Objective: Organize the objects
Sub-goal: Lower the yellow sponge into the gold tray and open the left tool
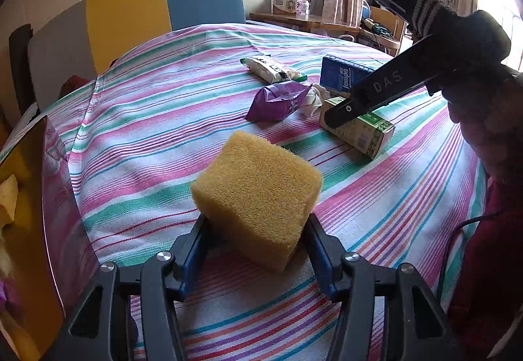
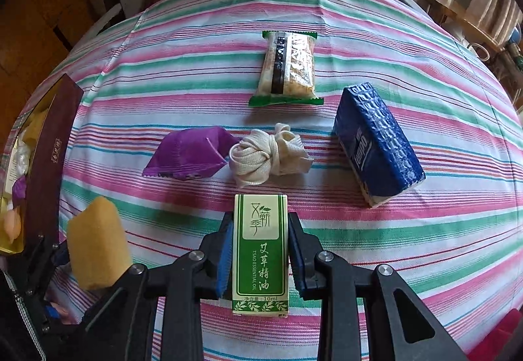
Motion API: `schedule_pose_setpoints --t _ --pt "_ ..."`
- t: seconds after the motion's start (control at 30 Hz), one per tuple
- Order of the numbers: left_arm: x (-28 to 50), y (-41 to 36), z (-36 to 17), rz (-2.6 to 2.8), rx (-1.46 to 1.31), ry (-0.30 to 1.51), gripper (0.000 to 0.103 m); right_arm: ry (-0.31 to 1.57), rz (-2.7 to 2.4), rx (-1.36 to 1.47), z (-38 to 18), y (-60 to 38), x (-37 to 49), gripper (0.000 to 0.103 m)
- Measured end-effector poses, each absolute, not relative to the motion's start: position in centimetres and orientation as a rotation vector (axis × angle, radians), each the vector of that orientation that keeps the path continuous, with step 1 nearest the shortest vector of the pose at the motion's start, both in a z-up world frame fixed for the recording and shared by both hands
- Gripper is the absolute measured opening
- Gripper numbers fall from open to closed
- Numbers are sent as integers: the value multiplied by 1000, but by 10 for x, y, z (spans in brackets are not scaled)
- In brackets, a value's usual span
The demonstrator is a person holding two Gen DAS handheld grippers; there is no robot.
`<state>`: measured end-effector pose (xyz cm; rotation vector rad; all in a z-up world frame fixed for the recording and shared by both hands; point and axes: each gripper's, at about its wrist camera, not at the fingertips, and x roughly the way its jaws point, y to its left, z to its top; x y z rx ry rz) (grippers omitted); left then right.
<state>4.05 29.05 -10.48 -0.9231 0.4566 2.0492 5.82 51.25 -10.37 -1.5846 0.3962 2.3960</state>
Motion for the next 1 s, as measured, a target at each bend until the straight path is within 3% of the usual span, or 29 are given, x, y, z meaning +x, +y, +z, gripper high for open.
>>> schedule_pose_setpoints --t 0.43,0.7,0.83,1.0 --pt "48 286 -77 2013 -951 410 54 316 2385 -1608 -108 506 53 31" --pt "7 211 1 2101 -1006 47 55 296 2386 -1605 -107 504 53 31" --pt "-54 143 -7 2214 -1211 -182 54 287 2385 -1606 -108 504 53 31" --pt "-112 82 -48 2294 -1475 -333 54 286 2385 -1607 -107 504 53 31"
